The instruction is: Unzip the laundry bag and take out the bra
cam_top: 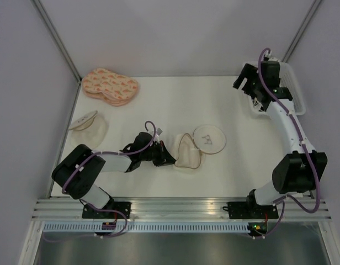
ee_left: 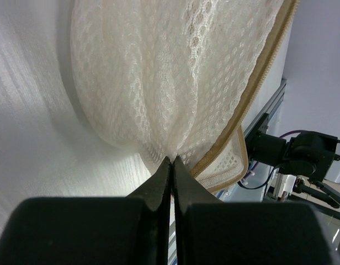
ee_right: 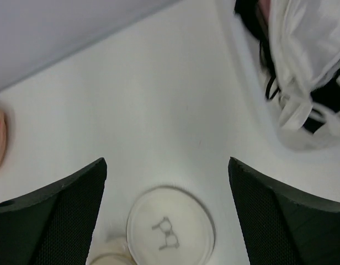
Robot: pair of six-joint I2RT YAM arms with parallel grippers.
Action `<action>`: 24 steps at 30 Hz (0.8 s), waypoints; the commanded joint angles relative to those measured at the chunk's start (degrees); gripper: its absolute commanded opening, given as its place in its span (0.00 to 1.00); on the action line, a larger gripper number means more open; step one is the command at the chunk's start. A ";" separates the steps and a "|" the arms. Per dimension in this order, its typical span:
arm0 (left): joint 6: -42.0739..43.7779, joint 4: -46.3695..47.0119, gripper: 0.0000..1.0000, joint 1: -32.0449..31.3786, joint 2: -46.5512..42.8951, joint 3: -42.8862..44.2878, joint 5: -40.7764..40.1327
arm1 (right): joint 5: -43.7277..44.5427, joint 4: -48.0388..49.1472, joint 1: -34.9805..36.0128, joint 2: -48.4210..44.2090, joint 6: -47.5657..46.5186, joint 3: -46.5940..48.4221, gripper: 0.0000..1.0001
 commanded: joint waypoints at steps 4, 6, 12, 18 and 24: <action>0.93 0.91 0.02 -0.08 -4.33 1.04 -1.38 | 3.56 -0.03 7.43 -10.31 4.23 -22.94 0.91; 1.37 -0.14 0.02 -0.08 -4.86 1.12 -1.91 | 3.64 0.94 10.14 -12.07 4.76 -28.92 0.88; 0.94 -0.67 0.02 -0.08 -6.35 0.95 -2.96 | 0.75 5.86 14.37 -11.20 5.46 -40.27 0.76; 0.85 -1.11 0.02 -0.08 -6.97 0.68 -3.49 | 3.90 6.83 16.57 -9.80 6.25 -43.18 0.72; 0.76 -1.11 0.02 -0.08 -6.88 0.86 -3.67 | 6.28 8.49 16.93 -7.95 7.66 -45.20 0.65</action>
